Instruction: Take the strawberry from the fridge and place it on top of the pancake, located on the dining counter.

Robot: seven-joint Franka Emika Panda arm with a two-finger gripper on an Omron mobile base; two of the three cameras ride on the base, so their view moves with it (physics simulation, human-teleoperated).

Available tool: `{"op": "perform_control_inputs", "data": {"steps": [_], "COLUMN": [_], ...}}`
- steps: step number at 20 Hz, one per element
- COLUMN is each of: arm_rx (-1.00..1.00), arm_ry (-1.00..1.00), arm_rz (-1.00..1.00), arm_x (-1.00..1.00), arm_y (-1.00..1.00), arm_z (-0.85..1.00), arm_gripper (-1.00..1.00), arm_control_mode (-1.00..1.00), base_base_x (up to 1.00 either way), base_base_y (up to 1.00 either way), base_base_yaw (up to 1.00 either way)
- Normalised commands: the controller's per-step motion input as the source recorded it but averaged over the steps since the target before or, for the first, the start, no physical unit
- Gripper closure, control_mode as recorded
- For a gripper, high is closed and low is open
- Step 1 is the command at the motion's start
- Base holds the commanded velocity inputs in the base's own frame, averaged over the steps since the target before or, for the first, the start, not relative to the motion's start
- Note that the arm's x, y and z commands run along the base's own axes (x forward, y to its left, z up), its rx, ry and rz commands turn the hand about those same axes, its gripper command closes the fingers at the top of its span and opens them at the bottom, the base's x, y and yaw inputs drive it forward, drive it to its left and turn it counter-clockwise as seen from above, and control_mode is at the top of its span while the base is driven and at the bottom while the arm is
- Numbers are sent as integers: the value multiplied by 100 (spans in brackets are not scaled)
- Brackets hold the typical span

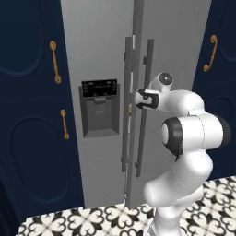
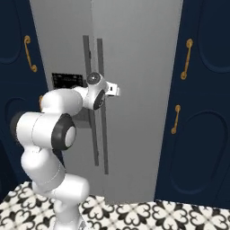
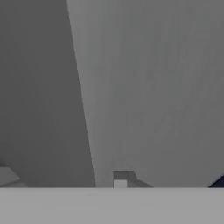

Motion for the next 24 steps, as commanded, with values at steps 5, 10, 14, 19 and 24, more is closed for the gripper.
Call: {"op": "perform_control_inputs", "data": {"steps": [5, 10, 14, 19, 24], "arm_rx": [0, 3, 5, 15, 16], "arm_ry": [7, 4, 1, 0, 0], "arm_rz": [-8, -4, -3, 0, 0], "arm_x": [-100, -97, -69, -38, -36], "arm_y": [-100, -100, -100, -100, -100], "arm_z": [-11, -21, -17, -1, 0], "arm_gripper": [100, 100, 100, 100, 100], "arm_control_mode": [-100, -100, -100, -100, -100], "base_base_x": [0, 0, 0, 0, 0], "base_base_y": [0, 0, 0, 0, 0], "base_base_yaw": [0, 0, 0, 0, 0]}}
